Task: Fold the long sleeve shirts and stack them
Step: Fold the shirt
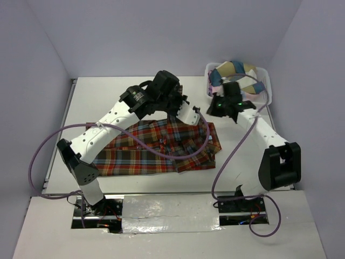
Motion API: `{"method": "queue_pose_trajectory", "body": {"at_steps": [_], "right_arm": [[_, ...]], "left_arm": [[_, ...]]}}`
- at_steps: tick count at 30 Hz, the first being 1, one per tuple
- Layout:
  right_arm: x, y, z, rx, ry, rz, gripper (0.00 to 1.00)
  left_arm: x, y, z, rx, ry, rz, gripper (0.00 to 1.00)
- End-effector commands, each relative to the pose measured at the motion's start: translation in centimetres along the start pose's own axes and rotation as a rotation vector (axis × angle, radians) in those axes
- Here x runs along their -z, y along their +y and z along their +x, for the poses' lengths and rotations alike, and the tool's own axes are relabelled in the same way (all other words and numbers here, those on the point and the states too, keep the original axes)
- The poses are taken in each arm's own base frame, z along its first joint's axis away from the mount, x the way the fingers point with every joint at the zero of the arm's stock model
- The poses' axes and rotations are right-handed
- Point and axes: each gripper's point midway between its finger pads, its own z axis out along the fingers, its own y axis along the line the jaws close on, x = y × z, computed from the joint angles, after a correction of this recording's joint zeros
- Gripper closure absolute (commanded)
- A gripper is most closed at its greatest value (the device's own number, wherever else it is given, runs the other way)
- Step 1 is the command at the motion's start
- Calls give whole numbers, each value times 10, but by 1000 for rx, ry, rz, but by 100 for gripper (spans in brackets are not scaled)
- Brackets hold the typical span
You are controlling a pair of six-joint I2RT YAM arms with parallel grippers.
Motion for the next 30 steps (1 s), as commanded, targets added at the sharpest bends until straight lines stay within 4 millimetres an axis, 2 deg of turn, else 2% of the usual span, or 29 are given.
{"method": "queue_pose_trajectory", "body": {"at_steps": [1, 2, 3, 4, 5, 6, 7, 9, 11, 12, 13, 14, 15, 16, 17, 19, 21, 22, 23, 24, 26, 27, 29, 30], "right_arm": [[37, -32, -29, -240, -96, 22, 92], [41, -42, -28, -267, -104, 35, 93], [48, -42, -27, -267, -121, 38, 96], [44, -47, -10, -275, -95, 51, 98], [45, -45, -1, -280, -83, 29, 100], [38, -47, 21, -294, -38, 22, 100], [36, -45, 27, -298, -35, 1, 100], [31, -37, 51, -328, -8, -68, 100], [32, -24, 62, -345, -3, -155, 100], [27, -19, 81, -355, 31, -179, 100], [24, -8, 80, -356, 15, -221, 100], [19, 5, 89, -338, 30, -262, 100], [17, 10, 98, -344, 62, -270, 100], [13, 19, 93, -350, 42, -306, 100], [7, 23, 101, -358, 71, -318, 100], [-1, 35, 93, -356, 46, -367, 100], [-13, 35, 93, -400, 66, -367, 100], [-18, 34, 91, -409, 62, -361, 100], [-29, 28, 99, -432, 96, -333, 100], [-34, 27, 95, -439, 99, -318, 100], [-44, 14, 110, -479, 154, -238, 100], [-45, 8, 117, -512, 166, -215, 100], [-38, 1, 109, -540, 115, -212, 100], [-34, -4, 116, -553, 124, -184, 100]], "left_arm": [[13, 42, 20, 123, 68, -177, 100], [16, 48, 26, 137, 91, -207, 100], [22, 59, 27, 161, 93, -252, 100], [25, 64, 32, 177, 103, -274, 100], [34, 76, 34, 208, 109, -331, 100], [40, 82, 34, 222, 106, -359, 100], [46, 88, 33, 235, 101, -388, 100], [64, 102, 26, 263, 65, -454, 100], [75, 109, 20, 277, 29, -484, 100], [83, 112, 15, 279, 10, -503, 100], [87, 115, 13, 282, 2, -517, 100], [93, 117, 10, 282, -9, -526, 100], [94, 118, 8, 282, -16, -527, 100], [96, 116, 7, 280, -20, -524, 100], [96, 115, 6, 279, -21, -517, 100], [95, 110, 1, 275, -35, -497, 100], [95, 101, -2, 271, -40, -470, 100], [93, 97, -5, 266, -57, -448, 100], [92, 90, -7, 267, -65, -421, 100], [96, 87, -11, 271, -83, -412, 100], [98, 77, -17, 281, -112, -371, 100], [101, 73, -20, 279, -126, -357, 100], [103, 58, -30, 270, -166, -299, 100], [106, 53, -34, 269, -183, -283, 100]]}}
